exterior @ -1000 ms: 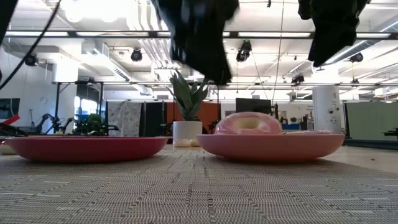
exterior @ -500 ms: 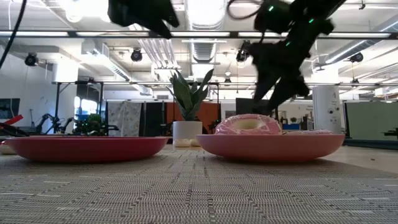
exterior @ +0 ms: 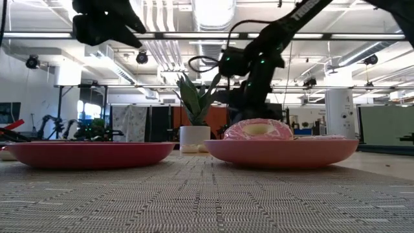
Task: Pick & Place donuts
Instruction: Put the small orange donut on the pink plate
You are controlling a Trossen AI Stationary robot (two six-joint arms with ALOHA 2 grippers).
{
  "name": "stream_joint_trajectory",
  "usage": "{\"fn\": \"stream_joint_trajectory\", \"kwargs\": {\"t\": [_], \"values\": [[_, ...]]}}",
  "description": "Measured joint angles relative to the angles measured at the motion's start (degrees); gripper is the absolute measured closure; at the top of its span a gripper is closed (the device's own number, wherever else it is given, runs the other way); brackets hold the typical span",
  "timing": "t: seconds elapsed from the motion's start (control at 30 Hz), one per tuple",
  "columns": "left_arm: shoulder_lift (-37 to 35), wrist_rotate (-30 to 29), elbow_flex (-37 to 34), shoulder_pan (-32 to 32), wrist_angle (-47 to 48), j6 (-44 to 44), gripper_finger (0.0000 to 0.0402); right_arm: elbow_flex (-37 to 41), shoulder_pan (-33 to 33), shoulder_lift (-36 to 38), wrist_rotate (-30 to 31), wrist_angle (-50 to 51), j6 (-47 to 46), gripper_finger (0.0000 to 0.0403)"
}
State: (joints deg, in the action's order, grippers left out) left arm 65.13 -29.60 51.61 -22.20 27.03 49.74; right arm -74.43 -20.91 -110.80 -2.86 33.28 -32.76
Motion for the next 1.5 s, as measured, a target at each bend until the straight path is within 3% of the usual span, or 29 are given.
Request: {"fn": "stream_joint_trajectory", "kwargs": {"t": [0.27, 0.53, 0.77, 0.97, 1.13, 1.3, 1.5], "values": [[-4.6, -1.4, -4.6, 0.0, 0.0, -0.3, 0.028, -5.8, -0.6, -4.7, 0.5, 3.5, 1.2, 0.0189], [-5.9, -1.5, -6.0, 0.0, -0.1, -0.3, 0.028, -5.3, -2.0, -5.4, 0.6, 4.5, 1.6, 0.0219], [-5.8, -1.6, -5.9, 0.1, -0.5, -0.6, 0.028, -5.2, -3.1, -5.3, -5.7, 4.3, 3.1, 0.0253], [-5.8, -2.1, -5.9, 0.2, -0.5, -0.6, 0.028, -5.1, -2.7, -5.3, -11.5, 4.0, 5.8, 0.0324], [-6.1, -1.1, -5.9, 0.1, 0.0, 0.0, 0.028, -5.9, 0.4, -3.4, -15.6, 3.9, 6.4, 0.0387], [-7.3, -1.0, -5.8, 0.0, 4.2, 3.5, 0.028, -9.9, 6.2, -0.6, -15.6, 2.8, 4.6, 0.039], [-9.6, -1.3, -3.1, -1.0, 10.1, 6.2, 0.028, -12.5, 12.9, -2.7, -16.4, -5.5, -1.2, 0.039]]}}
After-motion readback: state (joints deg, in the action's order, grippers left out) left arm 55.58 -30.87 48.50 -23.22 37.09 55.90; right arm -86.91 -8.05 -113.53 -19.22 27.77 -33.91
